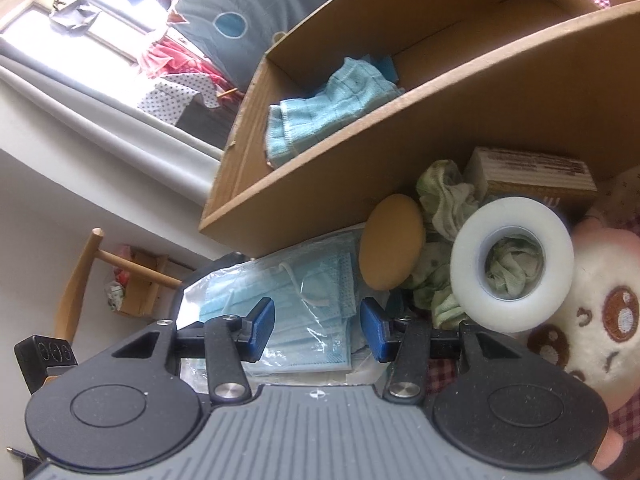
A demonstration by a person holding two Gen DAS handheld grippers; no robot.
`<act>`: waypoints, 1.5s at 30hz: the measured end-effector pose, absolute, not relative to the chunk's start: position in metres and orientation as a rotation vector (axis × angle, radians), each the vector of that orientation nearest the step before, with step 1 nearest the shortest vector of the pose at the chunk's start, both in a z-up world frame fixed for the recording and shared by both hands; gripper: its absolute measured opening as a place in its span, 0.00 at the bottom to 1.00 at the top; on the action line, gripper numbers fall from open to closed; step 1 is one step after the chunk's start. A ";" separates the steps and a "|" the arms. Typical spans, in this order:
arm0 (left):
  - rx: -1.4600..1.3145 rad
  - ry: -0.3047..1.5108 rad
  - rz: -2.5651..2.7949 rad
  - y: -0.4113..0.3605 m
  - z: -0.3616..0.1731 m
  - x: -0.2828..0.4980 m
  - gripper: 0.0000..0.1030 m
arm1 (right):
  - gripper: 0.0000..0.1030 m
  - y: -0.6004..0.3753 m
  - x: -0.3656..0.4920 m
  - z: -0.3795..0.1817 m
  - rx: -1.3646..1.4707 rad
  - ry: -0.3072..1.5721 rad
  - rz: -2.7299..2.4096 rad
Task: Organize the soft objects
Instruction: 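Grasp the bagged blue face masks with the right gripper and lift, then lower the bagged face masks into the cardboard box and open the right gripper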
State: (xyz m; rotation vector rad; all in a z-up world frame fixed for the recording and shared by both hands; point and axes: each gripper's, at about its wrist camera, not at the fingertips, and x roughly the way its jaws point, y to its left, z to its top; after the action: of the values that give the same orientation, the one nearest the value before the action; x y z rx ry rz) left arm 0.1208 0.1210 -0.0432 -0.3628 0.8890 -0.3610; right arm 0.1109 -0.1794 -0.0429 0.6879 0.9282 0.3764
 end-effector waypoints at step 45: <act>-0.247 0.592 -0.515 0.026 0.083 0.179 0.27 | 0.50 -0.278 0.163 0.071 0.671 0.639 0.446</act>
State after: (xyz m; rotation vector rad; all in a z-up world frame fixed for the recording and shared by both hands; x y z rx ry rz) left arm 0.1789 0.0260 0.0834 -0.2466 0.5918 -0.5148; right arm 0.1632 -0.2781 0.0715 0.6713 0.6387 0.4458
